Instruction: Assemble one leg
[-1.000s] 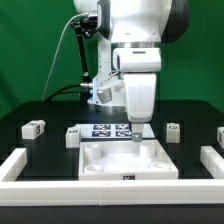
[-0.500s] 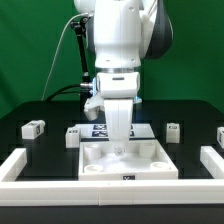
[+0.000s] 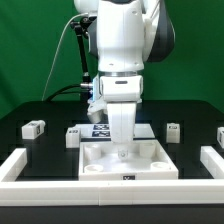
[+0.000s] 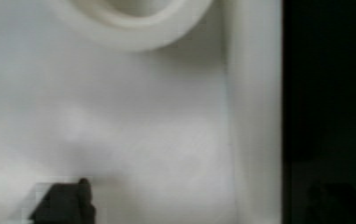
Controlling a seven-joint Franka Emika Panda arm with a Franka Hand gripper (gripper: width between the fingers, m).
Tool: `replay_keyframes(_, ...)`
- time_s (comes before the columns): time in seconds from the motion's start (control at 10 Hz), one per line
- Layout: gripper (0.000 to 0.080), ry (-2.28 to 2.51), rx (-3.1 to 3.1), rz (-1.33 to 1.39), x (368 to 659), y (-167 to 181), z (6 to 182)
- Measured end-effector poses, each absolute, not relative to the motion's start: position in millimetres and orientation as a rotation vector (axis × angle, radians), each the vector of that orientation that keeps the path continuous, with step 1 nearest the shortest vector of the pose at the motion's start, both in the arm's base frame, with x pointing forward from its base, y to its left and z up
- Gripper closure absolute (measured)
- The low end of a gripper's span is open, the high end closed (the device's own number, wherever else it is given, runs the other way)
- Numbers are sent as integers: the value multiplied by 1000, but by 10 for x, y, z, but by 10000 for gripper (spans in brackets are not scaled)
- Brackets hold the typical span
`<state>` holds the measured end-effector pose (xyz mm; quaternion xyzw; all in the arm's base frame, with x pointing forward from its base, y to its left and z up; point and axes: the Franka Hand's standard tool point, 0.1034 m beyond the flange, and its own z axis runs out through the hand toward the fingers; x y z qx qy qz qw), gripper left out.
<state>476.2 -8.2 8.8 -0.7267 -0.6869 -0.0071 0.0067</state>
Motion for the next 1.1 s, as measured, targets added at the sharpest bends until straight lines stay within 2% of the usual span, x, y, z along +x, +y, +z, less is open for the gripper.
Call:
replay_keyframes(0.2, 520, -2147, -2273, -21, 4757, -84, 81)
replay_keyframes(0.3, 657, -2147, -2273, -20, 4755, -84, 80)
replay_keyframes(0.4, 657, -2147, -2272, -20, 4754, -81, 78)
replay_keyframes(0.5, 742, -2145, -2275, -20, 4755, -88, 78)
replay_keyframes(1.1, 742, -2145, -2274, -20, 4754, -84, 78)
